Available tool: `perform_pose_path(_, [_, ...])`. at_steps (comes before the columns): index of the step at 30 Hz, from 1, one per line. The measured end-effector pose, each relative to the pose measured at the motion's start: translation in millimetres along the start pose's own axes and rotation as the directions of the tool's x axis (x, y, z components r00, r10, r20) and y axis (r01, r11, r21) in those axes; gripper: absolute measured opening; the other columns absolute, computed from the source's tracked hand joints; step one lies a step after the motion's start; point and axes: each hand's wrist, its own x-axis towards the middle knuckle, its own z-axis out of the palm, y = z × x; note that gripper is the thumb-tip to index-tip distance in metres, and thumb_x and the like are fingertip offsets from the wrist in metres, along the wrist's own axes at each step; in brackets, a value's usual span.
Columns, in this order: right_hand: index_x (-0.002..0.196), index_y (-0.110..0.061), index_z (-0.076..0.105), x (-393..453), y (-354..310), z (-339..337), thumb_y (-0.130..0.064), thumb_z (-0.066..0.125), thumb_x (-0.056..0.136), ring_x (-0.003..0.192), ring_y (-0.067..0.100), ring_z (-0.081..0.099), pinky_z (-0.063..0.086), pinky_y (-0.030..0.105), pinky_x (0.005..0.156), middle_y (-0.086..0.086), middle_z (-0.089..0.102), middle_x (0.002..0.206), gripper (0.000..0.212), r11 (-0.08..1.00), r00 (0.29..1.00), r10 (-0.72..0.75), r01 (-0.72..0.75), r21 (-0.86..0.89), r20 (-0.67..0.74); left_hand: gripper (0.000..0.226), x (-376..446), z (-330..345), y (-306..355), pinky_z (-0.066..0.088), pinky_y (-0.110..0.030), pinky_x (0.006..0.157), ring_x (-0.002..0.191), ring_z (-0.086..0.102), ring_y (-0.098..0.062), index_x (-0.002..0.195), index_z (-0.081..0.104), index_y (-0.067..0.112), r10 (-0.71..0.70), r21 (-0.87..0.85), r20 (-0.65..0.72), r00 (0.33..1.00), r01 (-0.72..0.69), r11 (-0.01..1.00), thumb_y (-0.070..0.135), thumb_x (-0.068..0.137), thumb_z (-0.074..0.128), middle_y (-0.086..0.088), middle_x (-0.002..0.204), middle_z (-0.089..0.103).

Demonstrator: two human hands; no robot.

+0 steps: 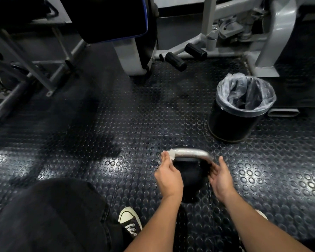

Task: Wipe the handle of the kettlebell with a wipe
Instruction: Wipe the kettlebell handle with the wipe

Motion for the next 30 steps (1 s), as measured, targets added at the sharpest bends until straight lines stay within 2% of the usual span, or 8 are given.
perform_pose_path(4, [0.144,-0.004,0.044,-0.5,0.5,0.9,-0.058,0.035,0.100,0.128,0.019,0.049,0.032,0.034,0.111,0.006,0.061,0.128,0.070,1.000,1.000,-0.005,0.005,0.009,0.011,0.028,12.0,-0.3,-5.6,0.044,-0.003,0.081,0.101,0.065,-0.012,0.125,0.073,0.007,-0.099,-0.098,-0.105,0.990,0.089,0.991,0.003,0.098,0.064,0.001,0.117,0.066])
perform_pose_path(8, [0.143,-0.003,0.044,-1.3,-1.0,-1.0,-0.057,0.037,0.100,0.125,0.020,0.051,0.033,0.036,0.113,0.011,0.056,0.138,0.070,1.000,1.000,-0.009,0.009,0.020,0.007,0.017,14.2,-2.4,-4.0,0.051,-0.011,0.071,0.080,0.065,-0.009,0.111,0.079,0.012,-0.189,-0.142,-0.127,0.974,0.171,0.975,0.013,0.095,0.072,-0.001,0.099,0.072])
perform_pose_path(10, [0.142,-0.003,0.045,-2.5,-0.6,-0.4,-0.057,0.037,0.100,0.121,0.018,0.052,0.033,0.036,0.114,0.008,0.058,0.134,0.068,1.000,1.000,-0.012,0.012,0.025,0.015,0.010,9.4,-2.0,-4.8,0.046,-0.012,0.064,0.072,0.060,-0.001,0.103,0.077,0.014,-0.235,-0.150,-0.101,0.967,0.219,0.964,0.018,0.095,0.073,0.005,0.089,0.070])
perform_pose_path(13, [0.142,-0.004,0.045,-2.9,-0.4,0.2,-0.056,0.037,0.101,0.119,0.017,0.052,0.033,0.036,0.114,0.004,0.061,0.127,0.067,0.999,1.000,-0.014,0.014,0.030,0.016,0.008,8.8,1.2,-3.8,0.042,-0.019,0.066,0.075,0.062,-0.011,0.100,0.075,0.016,-0.313,-0.195,-0.112,0.943,0.288,0.938,0.021,0.093,0.073,0.004,0.088,0.071])
perform_pose_path(17, [0.143,-0.004,0.045,-1.2,-1.3,0.9,-0.058,0.038,0.099,0.110,0.012,0.057,0.037,0.032,0.107,0.005,0.063,0.124,0.070,1.000,1.000,-0.004,0.003,0.023,0.014,0.001,4.8,4.2,2.7,0.036,-0.008,0.057,0.078,0.067,-0.013,0.091,0.073,0.020,-0.326,-0.258,-0.110,0.939,0.290,0.922,0.020,0.091,0.073,0.004,0.086,0.075])
perform_pose_path(22, [0.145,-0.004,0.043,1.0,0.0,-0.5,-0.059,0.038,0.099,0.117,0.014,0.053,0.034,0.034,0.111,0.010,0.054,0.141,0.072,1.000,1.000,0.005,-0.005,0.025,0.009,0.002,9.5,7.4,-0.9,0.033,-0.010,0.053,0.075,0.065,-0.011,0.090,0.074,0.018,-0.403,-0.331,-0.103,0.909,0.351,0.876,0.020,0.090,0.074,0.008,0.078,0.068])
perform_pose_path(27, [0.145,-0.003,0.042,-0.2,-0.2,-0.7,-0.058,0.036,0.100,0.129,0.019,0.049,0.031,0.038,0.117,0.012,0.053,0.142,0.071,1.000,1.000,-0.006,0.006,0.006,-0.005,0.004,3.9,14.0,0.2,0.045,-0.020,0.063,0.066,0.058,-0.001,0.085,0.078,0.020,-0.348,-0.317,-0.123,0.930,0.295,0.901,0.021,0.088,0.075,0.009,0.075,0.071])
perform_pose_path(30, [0.145,-0.003,0.041,0.8,0.5,-1.6,-0.058,0.036,0.100,0.137,0.023,0.044,0.029,0.039,0.118,0.010,0.053,0.142,0.071,1.000,1.000,-0.011,0.011,-0.003,-0.013,0.004,10.4,13.2,-0.7,0.052,-0.026,0.069,0.072,0.065,-0.010,0.084,0.076,0.021,-0.413,-0.335,-0.120,0.903,0.354,0.873,0.019,0.087,0.076,0.009,0.075,0.070])
